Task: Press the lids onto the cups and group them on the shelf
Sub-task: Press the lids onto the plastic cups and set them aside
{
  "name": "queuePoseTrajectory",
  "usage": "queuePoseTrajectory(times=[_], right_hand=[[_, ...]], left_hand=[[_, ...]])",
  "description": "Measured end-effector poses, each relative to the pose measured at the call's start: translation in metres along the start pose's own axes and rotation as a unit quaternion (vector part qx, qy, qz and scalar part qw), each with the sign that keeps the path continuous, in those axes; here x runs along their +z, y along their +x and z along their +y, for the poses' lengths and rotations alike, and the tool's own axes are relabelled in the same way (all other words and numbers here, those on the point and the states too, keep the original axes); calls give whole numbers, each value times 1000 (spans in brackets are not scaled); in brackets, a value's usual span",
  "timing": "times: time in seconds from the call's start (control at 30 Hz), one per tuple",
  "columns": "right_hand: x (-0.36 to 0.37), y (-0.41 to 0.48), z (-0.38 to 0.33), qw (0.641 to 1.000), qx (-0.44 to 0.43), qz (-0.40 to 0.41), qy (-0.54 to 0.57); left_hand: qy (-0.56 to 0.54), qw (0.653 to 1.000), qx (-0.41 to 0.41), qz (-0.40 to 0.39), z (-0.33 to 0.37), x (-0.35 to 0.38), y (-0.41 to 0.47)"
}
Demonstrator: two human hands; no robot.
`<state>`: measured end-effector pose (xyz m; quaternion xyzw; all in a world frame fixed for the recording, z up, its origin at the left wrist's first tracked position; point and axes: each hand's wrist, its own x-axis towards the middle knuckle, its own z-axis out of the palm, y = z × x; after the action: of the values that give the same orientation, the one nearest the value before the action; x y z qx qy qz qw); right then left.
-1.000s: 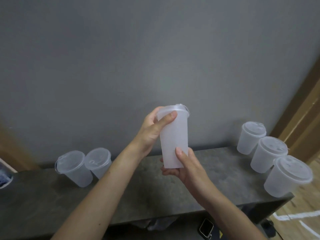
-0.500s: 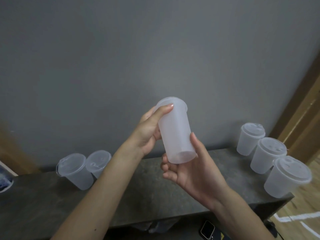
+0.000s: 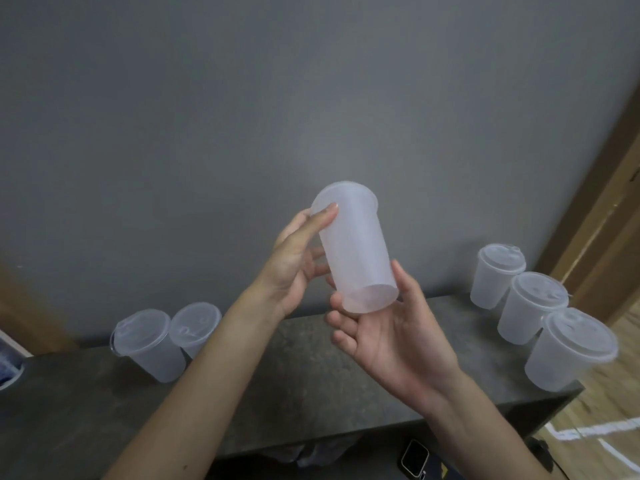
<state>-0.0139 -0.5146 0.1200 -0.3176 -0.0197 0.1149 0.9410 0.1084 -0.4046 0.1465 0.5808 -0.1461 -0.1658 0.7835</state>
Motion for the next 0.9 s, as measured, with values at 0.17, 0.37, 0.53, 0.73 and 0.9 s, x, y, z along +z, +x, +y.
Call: queuePoseTrajectory(times=[0.17, 0.37, 0.53, 0.73, 0.9], right_hand=[[-2, 2, 0, 996, -22, 43, -77], [-7, 6, 5, 998, -3, 41, -56], [-1, 4, 8, 999, 23, 23, -10], [3, 5, 0, 998, 51, 20, -33], [-9, 7, -2, 993, 50, 57, -94]], left_hand=[[34, 997, 70, 18, -3, -4, -1], [-6, 998, 58, -4, -5, -3, -4], [-37, 998, -50, 24, -11, 1, 1], [-37, 984, -174, 31, -20, -1, 4], [0, 996, -19, 84, -20, -1, 9]])
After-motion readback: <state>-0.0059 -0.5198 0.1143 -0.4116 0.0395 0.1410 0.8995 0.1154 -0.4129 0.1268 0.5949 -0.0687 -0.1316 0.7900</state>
